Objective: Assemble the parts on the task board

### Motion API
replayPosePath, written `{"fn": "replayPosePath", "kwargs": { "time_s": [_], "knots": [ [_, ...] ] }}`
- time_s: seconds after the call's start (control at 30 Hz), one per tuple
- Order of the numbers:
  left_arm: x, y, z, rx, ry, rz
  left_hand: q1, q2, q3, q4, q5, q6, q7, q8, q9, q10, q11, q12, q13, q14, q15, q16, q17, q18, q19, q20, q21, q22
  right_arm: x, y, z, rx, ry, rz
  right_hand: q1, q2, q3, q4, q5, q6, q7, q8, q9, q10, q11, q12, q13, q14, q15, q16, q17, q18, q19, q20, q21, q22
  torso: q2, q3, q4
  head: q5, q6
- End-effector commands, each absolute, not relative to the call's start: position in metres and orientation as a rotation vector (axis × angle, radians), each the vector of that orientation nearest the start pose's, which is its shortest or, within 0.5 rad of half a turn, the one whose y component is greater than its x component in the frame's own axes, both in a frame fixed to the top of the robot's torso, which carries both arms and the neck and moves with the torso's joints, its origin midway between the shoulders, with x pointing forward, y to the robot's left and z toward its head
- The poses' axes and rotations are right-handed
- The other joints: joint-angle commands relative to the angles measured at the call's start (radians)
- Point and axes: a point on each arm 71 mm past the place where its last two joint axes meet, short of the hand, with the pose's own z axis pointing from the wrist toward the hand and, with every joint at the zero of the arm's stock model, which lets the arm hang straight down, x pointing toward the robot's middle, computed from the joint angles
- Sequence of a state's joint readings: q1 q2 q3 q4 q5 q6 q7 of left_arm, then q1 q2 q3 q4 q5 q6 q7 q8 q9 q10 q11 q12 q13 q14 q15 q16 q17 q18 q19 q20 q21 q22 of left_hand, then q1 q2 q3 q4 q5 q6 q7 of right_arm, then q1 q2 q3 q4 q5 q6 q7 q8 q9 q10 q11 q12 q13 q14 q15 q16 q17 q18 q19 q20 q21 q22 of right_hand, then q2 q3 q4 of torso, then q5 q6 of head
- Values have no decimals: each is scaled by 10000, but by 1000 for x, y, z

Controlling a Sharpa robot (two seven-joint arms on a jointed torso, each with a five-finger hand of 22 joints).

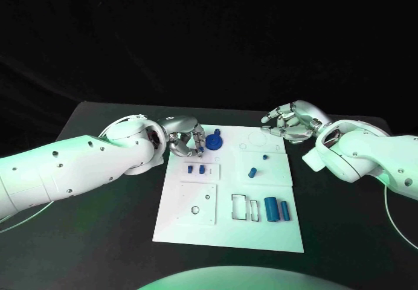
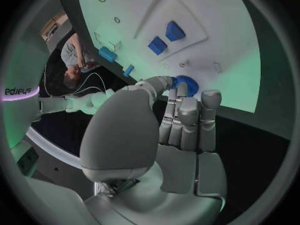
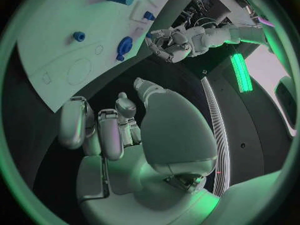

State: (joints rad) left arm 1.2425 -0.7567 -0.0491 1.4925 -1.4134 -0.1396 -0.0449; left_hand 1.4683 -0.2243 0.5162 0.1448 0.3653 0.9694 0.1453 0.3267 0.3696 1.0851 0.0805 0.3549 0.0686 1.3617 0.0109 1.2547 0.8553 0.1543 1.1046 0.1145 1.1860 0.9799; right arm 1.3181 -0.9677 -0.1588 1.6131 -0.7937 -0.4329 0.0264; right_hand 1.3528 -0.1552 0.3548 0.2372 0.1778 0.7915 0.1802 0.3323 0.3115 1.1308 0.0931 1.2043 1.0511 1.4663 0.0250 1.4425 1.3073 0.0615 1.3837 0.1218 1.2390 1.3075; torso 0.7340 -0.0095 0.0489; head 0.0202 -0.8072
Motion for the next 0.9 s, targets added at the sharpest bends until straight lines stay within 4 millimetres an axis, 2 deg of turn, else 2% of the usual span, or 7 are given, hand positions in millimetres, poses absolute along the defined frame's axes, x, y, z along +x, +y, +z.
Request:
{"fn": "replayPosePath", "kwargs": {
  "time_s": [0.03, 0.37, 0.6, 0.9],
  "knots": [
    [489, 161, -179, 2644, 18160, -7640, -113, 2, -28, 12, -34, 40, 16, -54, -10, 65, 35, -46, -16, 62, -11, 34, -3, -134, 45, -6, 8, -6, 475, -244, -165, 4203, 16761, 9263, 19, 13, -14, 57, 31, -1, -22, 9, 10, 33, -12, -15, 9, 352, -101, -39, 101, 193, -28, -20, -59, 627, 7, -7, -4, 8, -8],
    [489, 168, -181, 2607, 18469, -7406, -111, 3, -27, 10, -34, 48, 15, -54, -9, 74, 34, -61, -16, 61, -11, 34, -7, -135, 47, -5, 9, -2, 475, -244, -165, 4202, 16763, 9261, 19, 13, -14, 57, 31, -1, -22, 9, 10, 33, -12, -15, 9, 352, -101, -39, 101, 193, -28, -20, -59, 627, 8, 6, -27, 49, -24],
    [490, 167, -183, 2659, 18613, -7350, -104, 5, -24, 4, -34, 55, 11, -58, -8, 85, 32, -84, -15, 53, -11, 25, -35, -133, 41, -3, 3, -10, 475, -243, -165, 4200, 16763, 9267, 19, 13, -14, 57, 31, -1, -22, 9, 10, 33, -12, -15, 9, 352, -101, -39, 101, 193, -28, -20, -59, 627, 12, 15, -22, 62, -41],
    [494, 162, -194, 2690, 18754, -7369, -106, 2, -27, 4, -38, 56, 14, -64, -9, 94, 34, -103, -15, 56, -10, 32, -25, -136, 50, -3, 10, 3, 474, -243, -165, 4185, 16764, 9279, 19, 13, -14, 57, 31, -1, -22, 9, 10, 33, -12, -15, 9, 352, -101, -39, 101, 193, -28, -20, -59, 627, -1, 7, -12, 70, -33]
  ]
}}
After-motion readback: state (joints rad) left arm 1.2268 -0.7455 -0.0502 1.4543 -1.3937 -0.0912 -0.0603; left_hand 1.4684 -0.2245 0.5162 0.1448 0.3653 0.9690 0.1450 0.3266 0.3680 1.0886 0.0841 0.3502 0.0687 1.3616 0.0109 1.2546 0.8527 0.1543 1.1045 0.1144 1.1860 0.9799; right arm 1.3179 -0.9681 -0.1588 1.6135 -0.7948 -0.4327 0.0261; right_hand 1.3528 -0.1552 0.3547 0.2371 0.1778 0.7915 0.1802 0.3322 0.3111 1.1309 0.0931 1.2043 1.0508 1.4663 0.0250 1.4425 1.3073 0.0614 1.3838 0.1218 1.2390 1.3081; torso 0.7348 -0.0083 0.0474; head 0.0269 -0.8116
